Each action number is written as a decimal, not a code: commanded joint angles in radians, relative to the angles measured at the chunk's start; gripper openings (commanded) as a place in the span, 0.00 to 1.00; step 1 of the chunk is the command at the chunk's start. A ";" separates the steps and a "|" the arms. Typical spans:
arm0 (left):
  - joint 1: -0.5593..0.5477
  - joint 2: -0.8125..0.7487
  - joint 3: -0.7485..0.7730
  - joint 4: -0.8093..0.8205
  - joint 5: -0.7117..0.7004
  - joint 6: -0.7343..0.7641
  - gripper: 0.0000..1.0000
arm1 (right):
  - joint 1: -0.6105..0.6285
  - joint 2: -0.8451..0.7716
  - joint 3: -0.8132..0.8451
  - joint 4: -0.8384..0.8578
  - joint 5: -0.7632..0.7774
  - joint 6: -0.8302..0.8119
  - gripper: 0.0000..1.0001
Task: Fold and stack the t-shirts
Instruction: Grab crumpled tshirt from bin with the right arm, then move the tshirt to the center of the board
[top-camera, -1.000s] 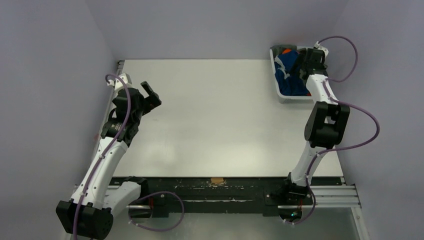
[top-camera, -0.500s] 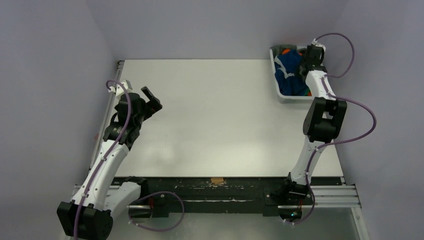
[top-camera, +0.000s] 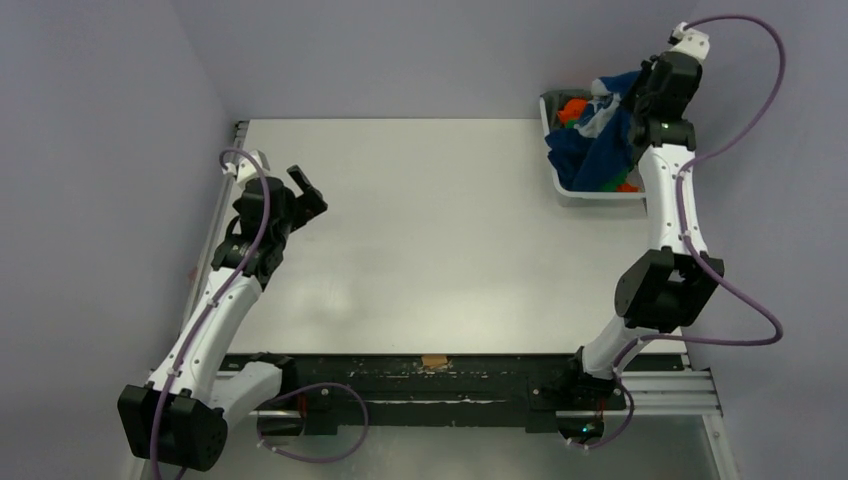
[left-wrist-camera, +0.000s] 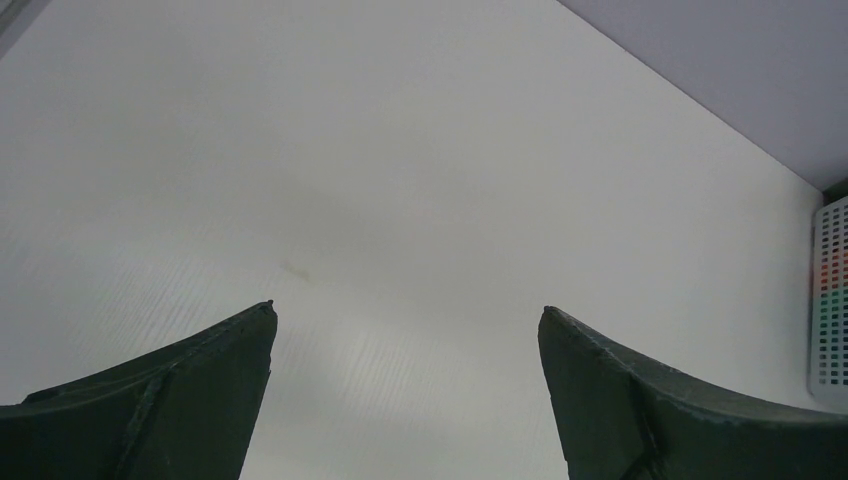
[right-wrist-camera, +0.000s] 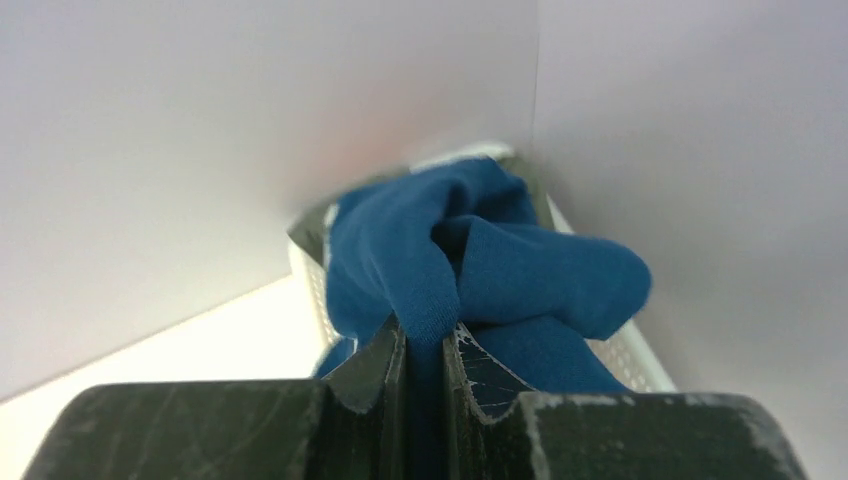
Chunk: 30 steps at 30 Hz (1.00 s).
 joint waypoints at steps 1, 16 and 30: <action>-0.003 0.002 0.045 0.076 -0.008 0.033 1.00 | -0.008 -0.084 0.071 0.144 -0.044 -0.041 0.02; -0.003 0.032 0.046 0.089 -0.015 0.037 1.00 | 0.237 -0.030 0.448 0.069 -0.283 -0.073 0.00; -0.003 -0.045 -0.029 0.088 -0.025 0.013 1.00 | 0.563 0.037 0.545 0.161 -0.393 0.069 0.00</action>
